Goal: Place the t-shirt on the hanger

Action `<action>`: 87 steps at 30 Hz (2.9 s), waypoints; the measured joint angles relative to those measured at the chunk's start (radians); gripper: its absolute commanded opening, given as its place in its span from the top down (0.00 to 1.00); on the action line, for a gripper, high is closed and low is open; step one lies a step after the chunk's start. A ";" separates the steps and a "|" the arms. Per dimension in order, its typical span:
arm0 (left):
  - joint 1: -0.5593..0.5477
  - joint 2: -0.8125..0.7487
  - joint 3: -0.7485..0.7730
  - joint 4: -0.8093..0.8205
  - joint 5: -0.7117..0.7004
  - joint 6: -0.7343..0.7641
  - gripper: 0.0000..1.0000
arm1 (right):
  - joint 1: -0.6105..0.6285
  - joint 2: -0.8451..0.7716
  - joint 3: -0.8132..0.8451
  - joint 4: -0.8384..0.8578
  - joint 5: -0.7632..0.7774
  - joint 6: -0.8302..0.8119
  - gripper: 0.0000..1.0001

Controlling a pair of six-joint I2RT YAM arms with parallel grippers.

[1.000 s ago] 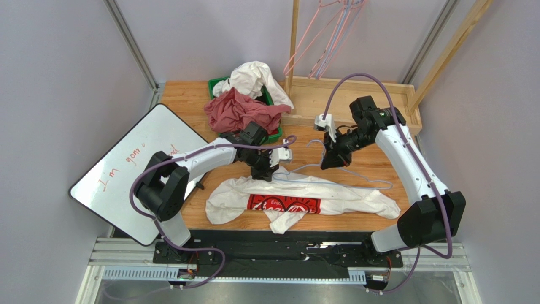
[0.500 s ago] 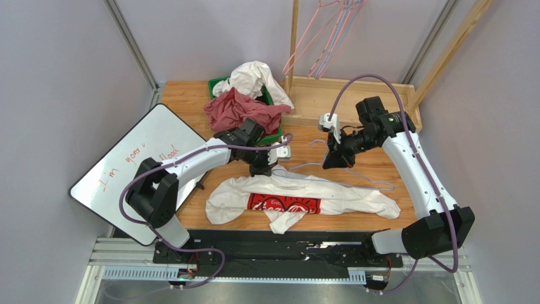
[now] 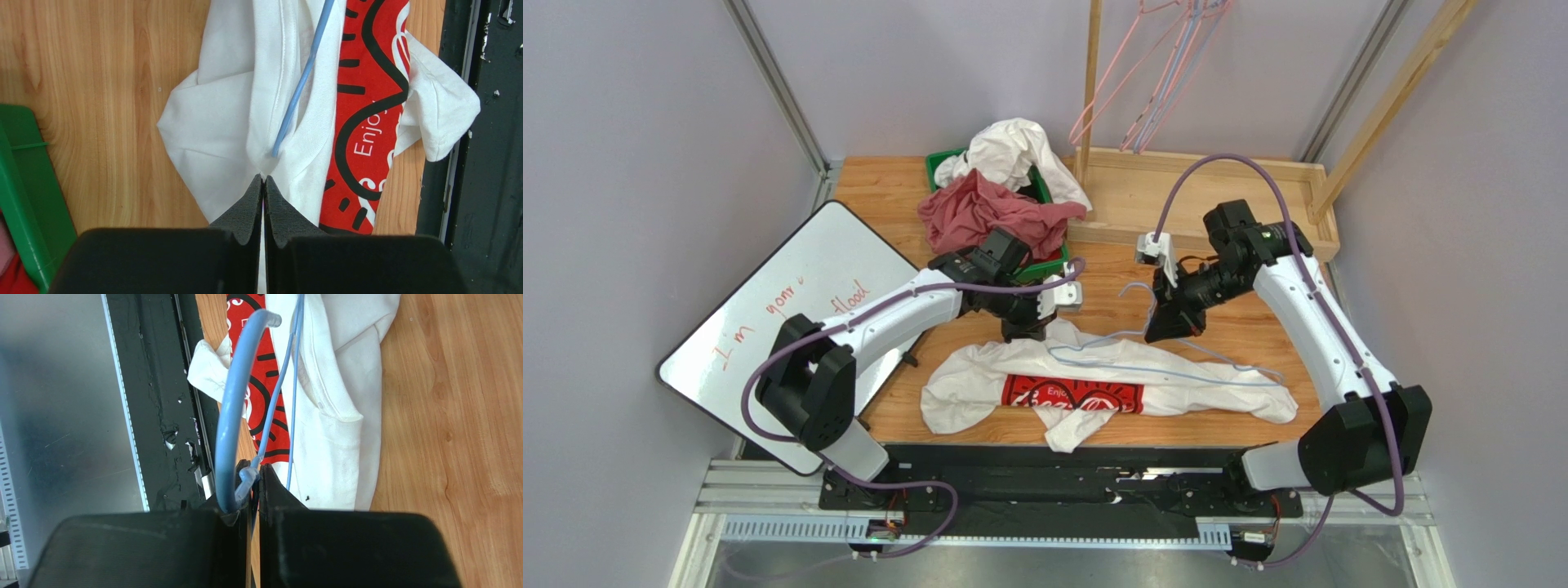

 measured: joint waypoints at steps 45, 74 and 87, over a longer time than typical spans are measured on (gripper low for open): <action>-0.074 -0.225 0.051 0.025 0.042 -0.037 1.00 | 0.215 0.269 0.142 0.103 -0.278 0.060 1.00; 0.104 -0.280 -0.072 -0.091 0.103 0.008 0.46 | 0.282 0.343 0.140 0.386 -0.311 0.222 1.00; -0.002 -0.243 -0.085 0.136 0.070 -0.155 0.98 | 0.279 0.343 0.140 0.416 -0.317 0.278 1.00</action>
